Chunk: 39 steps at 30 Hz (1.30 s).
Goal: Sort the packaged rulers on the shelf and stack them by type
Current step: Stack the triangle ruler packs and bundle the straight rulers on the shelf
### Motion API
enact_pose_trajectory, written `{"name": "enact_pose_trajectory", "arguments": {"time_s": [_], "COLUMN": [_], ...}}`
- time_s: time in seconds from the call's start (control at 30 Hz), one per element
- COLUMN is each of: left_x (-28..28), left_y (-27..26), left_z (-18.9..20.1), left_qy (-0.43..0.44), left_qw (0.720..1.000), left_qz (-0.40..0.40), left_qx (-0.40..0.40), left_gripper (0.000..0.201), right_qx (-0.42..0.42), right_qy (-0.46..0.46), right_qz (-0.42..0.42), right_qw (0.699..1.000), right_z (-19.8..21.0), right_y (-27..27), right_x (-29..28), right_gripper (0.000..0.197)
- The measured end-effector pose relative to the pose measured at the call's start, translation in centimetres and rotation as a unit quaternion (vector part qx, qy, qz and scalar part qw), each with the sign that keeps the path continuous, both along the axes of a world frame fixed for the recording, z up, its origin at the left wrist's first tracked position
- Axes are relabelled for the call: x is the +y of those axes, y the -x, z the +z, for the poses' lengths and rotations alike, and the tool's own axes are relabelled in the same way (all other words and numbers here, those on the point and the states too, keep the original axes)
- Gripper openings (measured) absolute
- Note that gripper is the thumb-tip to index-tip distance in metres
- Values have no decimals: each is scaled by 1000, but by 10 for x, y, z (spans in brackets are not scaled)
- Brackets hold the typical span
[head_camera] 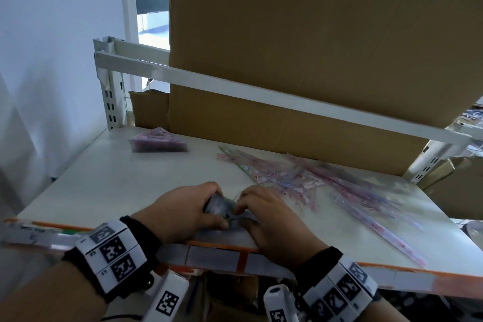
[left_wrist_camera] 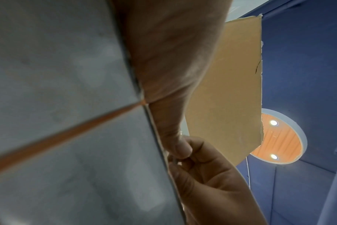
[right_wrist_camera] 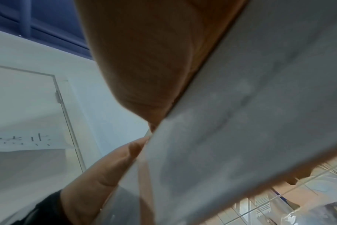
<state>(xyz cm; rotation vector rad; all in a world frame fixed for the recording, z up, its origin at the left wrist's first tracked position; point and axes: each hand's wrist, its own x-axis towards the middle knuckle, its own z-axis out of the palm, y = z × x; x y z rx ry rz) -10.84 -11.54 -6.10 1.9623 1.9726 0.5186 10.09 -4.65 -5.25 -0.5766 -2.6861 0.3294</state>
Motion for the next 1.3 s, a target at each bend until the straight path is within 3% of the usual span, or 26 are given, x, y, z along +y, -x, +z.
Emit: {"name": "enact_pose_trajectory", "arguments": {"time_s": [0.17,0.27,0.4,0.57,0.7,0.8,0.9,1.0,1.17,1.3], "left_x": [-2,-4,-11,-22,-27,-28,-27,-26,-27,-26], "left_y": [-1,-2,-6,-14,-18,-18,-18,-18,-17,-16], "left_z": [-1,1,3,2,3,3,2,1,1,2], "left_qy": [-12,-22,-37,-58,-70,-71,-65,-61,-60,-67], "left_qw": [1000,1000,999,996,996,996,996,997,997,996], "left_qz": [-10,-14,-39,-60,-48,-42,-33,-32,-34,-39], "left_qx": [14,10,3,3,27,39,41,44,41,42], "left_gripper": [44,42,41,34,24,24,24,24,26,25], "right_qx": [32,-29,-86,-69,-2,30,-89,-245,-270,-376], "right_qy": [38,38,0,34,59,88,90,61,116,47], "right_qz": [-57,-69,-23,36,3,-81,-167,-202,-270,-236], "right_qw": [997,997,996,996,998,992,978,946,917,895], "right_z": [-11,-12,-8,-5,-3,7,33,57,51,41], "right_y": [1,3,5,1,-3,-7,-7,2,26,48], "right_x": [2,5,2,0,-2,9,38,72,112,118], "right_gripper": [51,68,66,64,58,48,38,44,88,75]}}
